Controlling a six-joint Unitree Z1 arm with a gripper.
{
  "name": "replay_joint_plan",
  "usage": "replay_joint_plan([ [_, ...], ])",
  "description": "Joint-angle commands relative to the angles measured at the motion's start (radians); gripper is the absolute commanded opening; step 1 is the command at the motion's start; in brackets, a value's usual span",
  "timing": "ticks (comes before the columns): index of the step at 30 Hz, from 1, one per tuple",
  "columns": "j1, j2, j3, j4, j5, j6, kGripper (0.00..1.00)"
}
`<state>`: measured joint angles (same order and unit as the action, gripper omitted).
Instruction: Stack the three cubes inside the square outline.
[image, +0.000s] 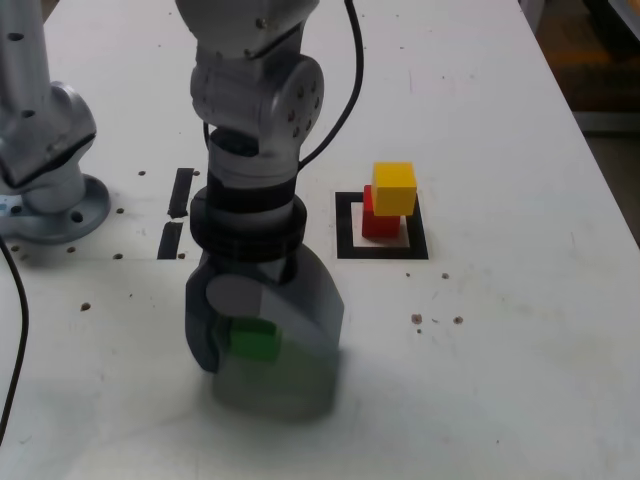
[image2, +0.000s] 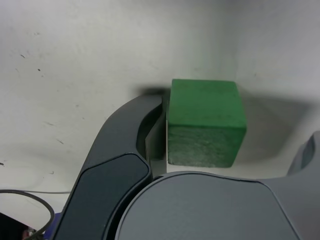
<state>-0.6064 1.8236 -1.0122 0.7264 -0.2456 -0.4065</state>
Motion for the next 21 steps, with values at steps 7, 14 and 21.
replay_joint_plan([
  [7, 0.0, 0.015, 0.007, 0.001, 0.01, -0.036, 0.56],
  [14, 0.002, 0.013, -0.015, 0.0, 0.071, -0.066, 0.27],
  [21, 0.001, -0.008, -0.08, 0.14, 0.132, -0.134, 0.24],
])
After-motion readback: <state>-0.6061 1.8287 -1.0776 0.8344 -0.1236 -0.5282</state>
